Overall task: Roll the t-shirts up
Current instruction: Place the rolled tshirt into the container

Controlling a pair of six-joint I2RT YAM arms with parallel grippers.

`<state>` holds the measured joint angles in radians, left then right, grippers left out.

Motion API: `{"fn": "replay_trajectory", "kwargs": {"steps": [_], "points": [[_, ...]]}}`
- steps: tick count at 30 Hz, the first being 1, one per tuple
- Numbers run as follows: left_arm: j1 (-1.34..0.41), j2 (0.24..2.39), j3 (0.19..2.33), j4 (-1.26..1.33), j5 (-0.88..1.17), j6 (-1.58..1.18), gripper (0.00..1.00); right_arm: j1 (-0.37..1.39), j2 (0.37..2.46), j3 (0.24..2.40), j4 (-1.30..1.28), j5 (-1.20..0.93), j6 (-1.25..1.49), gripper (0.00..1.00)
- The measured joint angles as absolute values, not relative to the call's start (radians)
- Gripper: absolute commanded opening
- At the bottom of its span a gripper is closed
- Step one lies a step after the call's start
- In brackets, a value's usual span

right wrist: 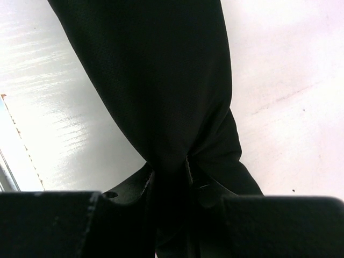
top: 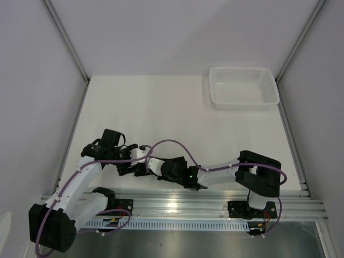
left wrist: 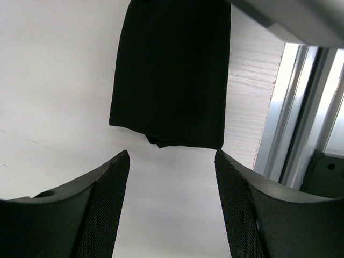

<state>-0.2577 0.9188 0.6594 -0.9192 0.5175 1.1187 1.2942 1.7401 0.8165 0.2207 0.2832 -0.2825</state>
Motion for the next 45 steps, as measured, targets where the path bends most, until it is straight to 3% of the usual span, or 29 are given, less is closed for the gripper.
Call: {"fn": "replay_trajectory", "kwargs": {"steps": [12,28,45], "points": [[-0.244,1.056,0.685,-0.865,0.526,0.921,0.70,1.269,1.720,0.800,0.229,0.269,-0.218,0.00],[-0.194,1.054,0.785,-0.804,0.508,0.809,0.69,1.200,1.670,0.803,0.064,0.363,-0.197,0.00],[-0.194,1.054,0.785,-0.768,0.500,0.801,0.69,0.941,1.607,0.776,-0.050,0.402,-0.198,0.00]]}}
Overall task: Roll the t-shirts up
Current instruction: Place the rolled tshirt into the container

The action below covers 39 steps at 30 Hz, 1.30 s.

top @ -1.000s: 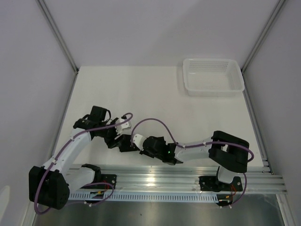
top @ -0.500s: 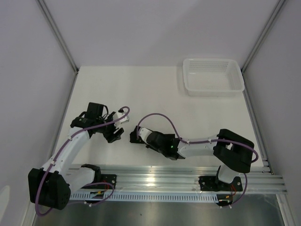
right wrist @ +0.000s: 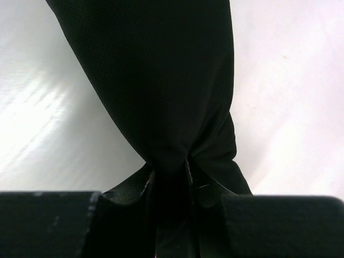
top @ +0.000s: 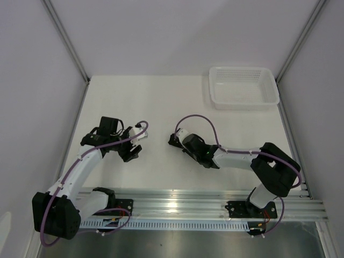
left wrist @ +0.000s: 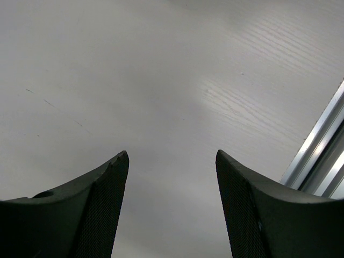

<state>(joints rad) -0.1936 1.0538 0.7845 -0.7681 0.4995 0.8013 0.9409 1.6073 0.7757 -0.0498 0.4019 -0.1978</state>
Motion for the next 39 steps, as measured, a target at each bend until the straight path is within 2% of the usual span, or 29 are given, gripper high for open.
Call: {"fn": "replay_trajectory", "kwargs": {"steps": [21,39], "points": [[-0.193,1.054,0.785,-0.743,0.500,0.801,0.69,0.750,1.450,0.772,-0.110,0.293,-0.194,0.00],[-0.193,1.054,0.785,-0.744,0.501,0.802,0.69,0.766,1.491,0.772,-0.144,0.227,-0.191,0.00]]}}
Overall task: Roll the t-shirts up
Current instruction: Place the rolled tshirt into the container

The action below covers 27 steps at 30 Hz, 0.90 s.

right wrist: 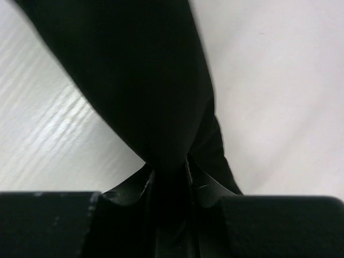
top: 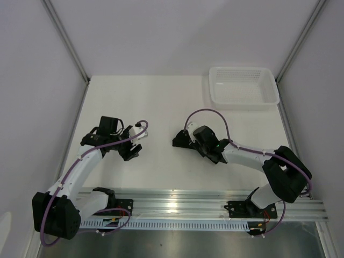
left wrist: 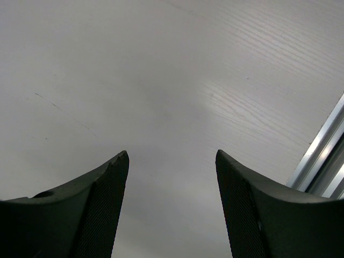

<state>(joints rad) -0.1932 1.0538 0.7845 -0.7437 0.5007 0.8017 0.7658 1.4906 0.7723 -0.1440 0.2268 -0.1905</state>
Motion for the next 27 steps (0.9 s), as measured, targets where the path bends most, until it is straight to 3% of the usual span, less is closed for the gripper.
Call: {"fn": "replay_trajectory", "kwargs": {"steps": [15,22,27], "points": [[-0.212,1.056,0.784,-0.760,0.510,0.817,0.69,0.911,1.553,0.772,-0.152,0.287,-0.203,0.01],[-0.492,1.077,0.783,-0.736,0.481,0.979,0.71,0.913,1.537,0.754,-0.137,0.250,-0.211,0.02],[-0.575,1.172,0.802,-0.662,0.435,1.107,0.71,0.913,1.535,0.754,-0.137,0.234,-0.210,0.03]]}}
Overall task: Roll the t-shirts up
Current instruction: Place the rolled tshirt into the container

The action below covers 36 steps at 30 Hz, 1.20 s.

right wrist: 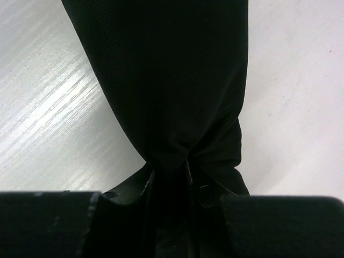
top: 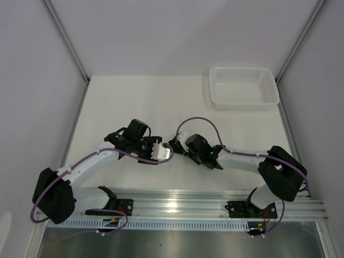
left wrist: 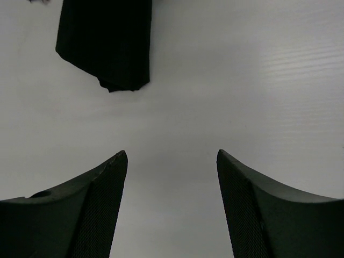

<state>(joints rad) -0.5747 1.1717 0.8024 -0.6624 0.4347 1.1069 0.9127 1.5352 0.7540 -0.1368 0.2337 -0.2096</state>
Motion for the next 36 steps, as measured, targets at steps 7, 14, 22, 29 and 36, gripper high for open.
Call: {"fn": "replay_trajectory", "kwargs": {"steps": [7,14,22,29,36], "points": [[-0.678,1.325,0.809,-0.413,0.369,1.174,0.73,0.908,1.525,0.752,-0.139,0.212,-0.178,0.05],[-0.693,1.431,0.804,-0.270,0.371,1.251,0.83,0.897,1.503,0.743,-0.153,0.158,-0.161,0.06],[-0.698,1.520,0.805,-0.188,0.364,1.264,0.81,0.851,1.519,0.760,-0.188,0.098,-0.161,0.06],[-0.699,1.576,0.846,-0.157,0.338,1.258,0.77,0.821,1.533,0.785,-0.228,0.093,-0.150,0.08],[-0.699,1.576,0.846,-0.159,0.313,1.312,0.76,0.820,1.538,0.790,-0.239,0.092,-0.159,0.09]]}}
